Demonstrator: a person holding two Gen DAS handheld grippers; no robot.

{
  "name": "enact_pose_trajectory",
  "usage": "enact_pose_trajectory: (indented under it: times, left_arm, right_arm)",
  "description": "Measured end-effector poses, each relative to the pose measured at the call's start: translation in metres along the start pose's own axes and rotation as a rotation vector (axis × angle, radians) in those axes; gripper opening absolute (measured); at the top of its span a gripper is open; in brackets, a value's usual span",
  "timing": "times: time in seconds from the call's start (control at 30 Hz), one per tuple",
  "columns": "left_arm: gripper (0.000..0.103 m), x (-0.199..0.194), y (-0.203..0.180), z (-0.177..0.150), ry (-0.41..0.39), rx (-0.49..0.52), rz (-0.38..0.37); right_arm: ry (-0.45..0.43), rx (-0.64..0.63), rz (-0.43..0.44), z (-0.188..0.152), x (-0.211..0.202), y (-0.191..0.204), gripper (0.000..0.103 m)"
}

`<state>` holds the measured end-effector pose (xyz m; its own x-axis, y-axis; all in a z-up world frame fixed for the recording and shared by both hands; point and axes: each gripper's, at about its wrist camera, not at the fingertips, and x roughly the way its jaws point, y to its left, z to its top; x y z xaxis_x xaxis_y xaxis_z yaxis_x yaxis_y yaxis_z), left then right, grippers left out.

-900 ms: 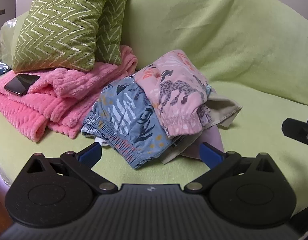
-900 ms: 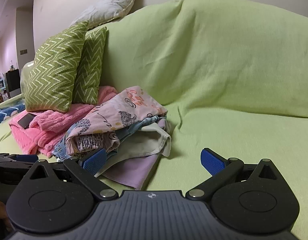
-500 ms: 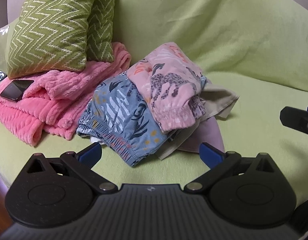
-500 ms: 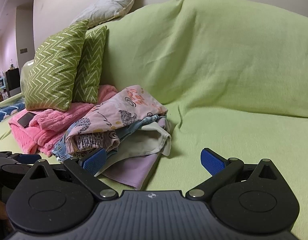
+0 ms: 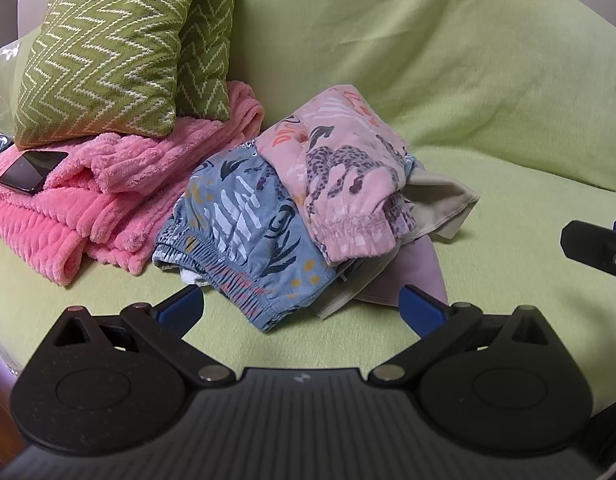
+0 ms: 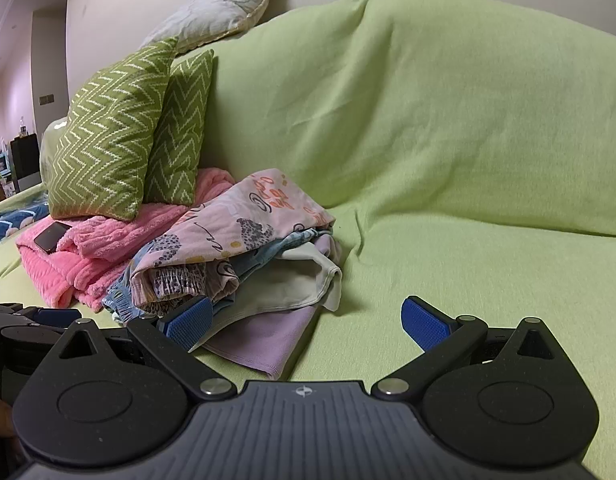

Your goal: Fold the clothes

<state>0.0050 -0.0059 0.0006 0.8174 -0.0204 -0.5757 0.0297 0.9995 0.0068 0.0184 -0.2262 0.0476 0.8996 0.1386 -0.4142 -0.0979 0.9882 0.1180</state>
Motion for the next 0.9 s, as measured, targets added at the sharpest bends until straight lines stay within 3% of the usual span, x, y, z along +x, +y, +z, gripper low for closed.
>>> enact_pose_trajectory:
  times: [0.9]
  left_arm:
    - [0.102, 0.0016, 0.0036, -0.0017, 0.005, -0.004, -0.019]
  right_arm:
    - [0.008, -0.006, -0.002, 0.0023, -0.0013, 0.0017, 0.103]
